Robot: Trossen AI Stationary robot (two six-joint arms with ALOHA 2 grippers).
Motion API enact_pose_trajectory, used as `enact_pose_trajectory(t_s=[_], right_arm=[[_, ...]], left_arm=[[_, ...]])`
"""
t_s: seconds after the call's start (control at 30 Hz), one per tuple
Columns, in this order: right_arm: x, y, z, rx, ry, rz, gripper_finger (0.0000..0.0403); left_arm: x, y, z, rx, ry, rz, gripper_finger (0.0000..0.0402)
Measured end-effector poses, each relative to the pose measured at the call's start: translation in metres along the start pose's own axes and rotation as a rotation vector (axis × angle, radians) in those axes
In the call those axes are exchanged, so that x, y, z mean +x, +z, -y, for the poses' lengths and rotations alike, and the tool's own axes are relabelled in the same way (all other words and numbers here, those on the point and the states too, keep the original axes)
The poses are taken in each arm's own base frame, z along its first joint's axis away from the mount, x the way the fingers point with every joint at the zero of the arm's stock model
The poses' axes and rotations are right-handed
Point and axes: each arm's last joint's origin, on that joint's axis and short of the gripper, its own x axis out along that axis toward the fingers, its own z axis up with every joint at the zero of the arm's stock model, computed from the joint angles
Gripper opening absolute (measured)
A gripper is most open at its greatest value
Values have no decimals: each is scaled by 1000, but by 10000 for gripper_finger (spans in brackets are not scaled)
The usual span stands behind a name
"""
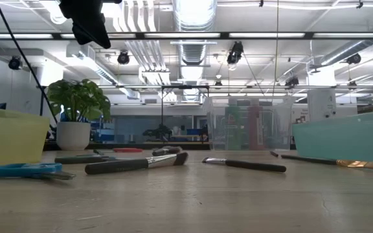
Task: Pick & Place Paint Supplies
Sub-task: Put the blue paint bottle into the transparent bin
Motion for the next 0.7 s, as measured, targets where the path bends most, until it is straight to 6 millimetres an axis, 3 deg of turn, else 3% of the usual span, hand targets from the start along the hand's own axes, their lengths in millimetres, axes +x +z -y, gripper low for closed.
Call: enact_pose_trajectory(t_s=[0.5, 0.7], right_arm=[[5, 0, 2, 0, -6, -4, 254], [5, 3, 4, 14, -7, 0, 211]], left_arm=[[0, 0, 0, 0, 0, 0, 18], [0, 0, 0, 0, 1, 0, 18]])
